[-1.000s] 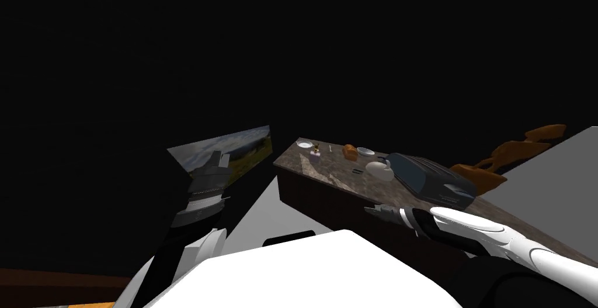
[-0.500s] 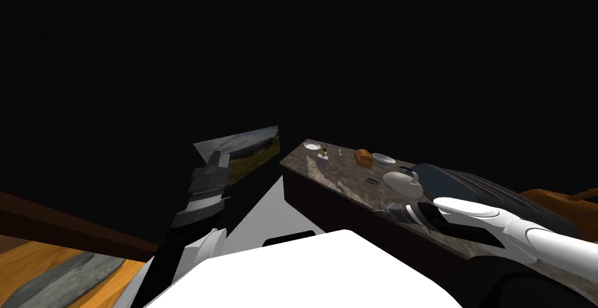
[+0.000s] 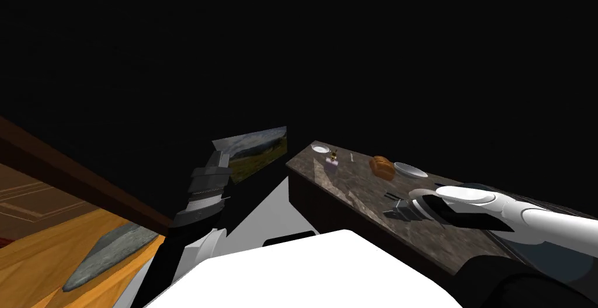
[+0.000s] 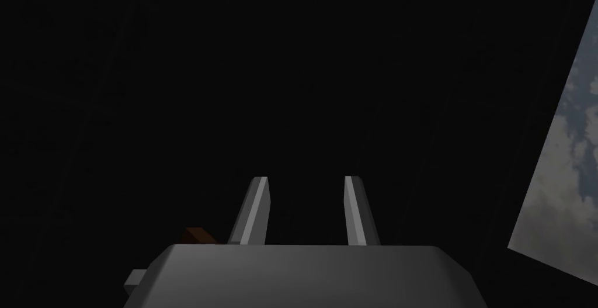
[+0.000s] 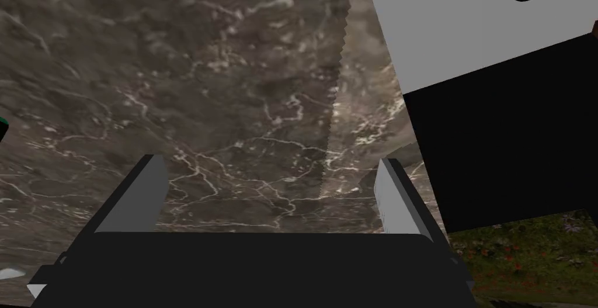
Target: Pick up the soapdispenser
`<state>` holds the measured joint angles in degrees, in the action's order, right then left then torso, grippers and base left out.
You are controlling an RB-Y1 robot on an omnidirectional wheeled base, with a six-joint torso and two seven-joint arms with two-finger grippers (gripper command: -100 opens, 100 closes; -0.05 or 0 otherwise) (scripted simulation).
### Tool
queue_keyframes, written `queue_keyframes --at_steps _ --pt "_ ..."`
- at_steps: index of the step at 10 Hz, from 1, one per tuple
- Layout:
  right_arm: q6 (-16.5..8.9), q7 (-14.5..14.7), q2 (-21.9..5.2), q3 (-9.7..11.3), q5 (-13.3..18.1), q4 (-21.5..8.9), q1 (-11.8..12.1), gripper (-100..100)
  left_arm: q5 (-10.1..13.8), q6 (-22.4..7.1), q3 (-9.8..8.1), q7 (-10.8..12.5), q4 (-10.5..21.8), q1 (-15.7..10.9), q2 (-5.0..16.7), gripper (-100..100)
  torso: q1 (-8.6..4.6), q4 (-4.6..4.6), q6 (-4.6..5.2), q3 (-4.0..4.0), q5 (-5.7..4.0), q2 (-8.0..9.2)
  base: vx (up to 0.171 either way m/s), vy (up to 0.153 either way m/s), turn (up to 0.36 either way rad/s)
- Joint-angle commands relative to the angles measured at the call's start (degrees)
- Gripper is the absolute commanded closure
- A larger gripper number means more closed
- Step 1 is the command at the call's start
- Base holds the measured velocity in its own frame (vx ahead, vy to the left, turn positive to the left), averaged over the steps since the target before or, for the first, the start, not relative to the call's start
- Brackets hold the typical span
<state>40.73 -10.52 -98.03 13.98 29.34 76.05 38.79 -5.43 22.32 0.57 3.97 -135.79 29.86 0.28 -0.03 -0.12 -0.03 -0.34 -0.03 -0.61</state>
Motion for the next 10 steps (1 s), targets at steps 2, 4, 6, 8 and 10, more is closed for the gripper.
queue_keyframes --at_steps 2,4,6,8,10 --pt "3.36 1.21 -3.83 1.11 0.49 -1.77 -0.71 -100 0.0 0.0 0.0 0.0 0.0 0.01 0.0 0 0.03 0.0 0.07 0.0 -0.01 0.02 0.094 -0.019 0.252" --pt "5.06 1.8 -5.92 1.72 0.76 -2.73 -1.29 -100 0.0 0.0 0.0 0.0 0.0 0.01 0.0 0 0.15 0.01 0.09 0.03 0.02 0.07 0.074 0.001 0.202" --pt "7.9 2.73 -8.96 2.53 1.07 -4.02 -2.42 -100 0.0 0.0 0.0 0.0 0.0 0.0 0.0 0 0.22 -0.03 -0.01 -0.07 0.05 -0.12 0.168 0.012 0.401" --pt "8.99 3.08 -10.11 2.69 1.1 -4.33 -2.99 -100 0.0 0.0 0.0 0.0 -0.01 0.02 0.0 0 0.3 -0.12 0.02 -0.27 0.06 -0.44 0.176 0.017 0.196" --pt "9.85 3.35 -10.97 2.66 1.03 -4.39 -3.57 -100 0.0 0.0 0.0 0.0 -0.01 0.01 -0.01 0 0.44 -0.06 0.05 -0.13 0.09 -0.2 0.119 0.045 0.143"
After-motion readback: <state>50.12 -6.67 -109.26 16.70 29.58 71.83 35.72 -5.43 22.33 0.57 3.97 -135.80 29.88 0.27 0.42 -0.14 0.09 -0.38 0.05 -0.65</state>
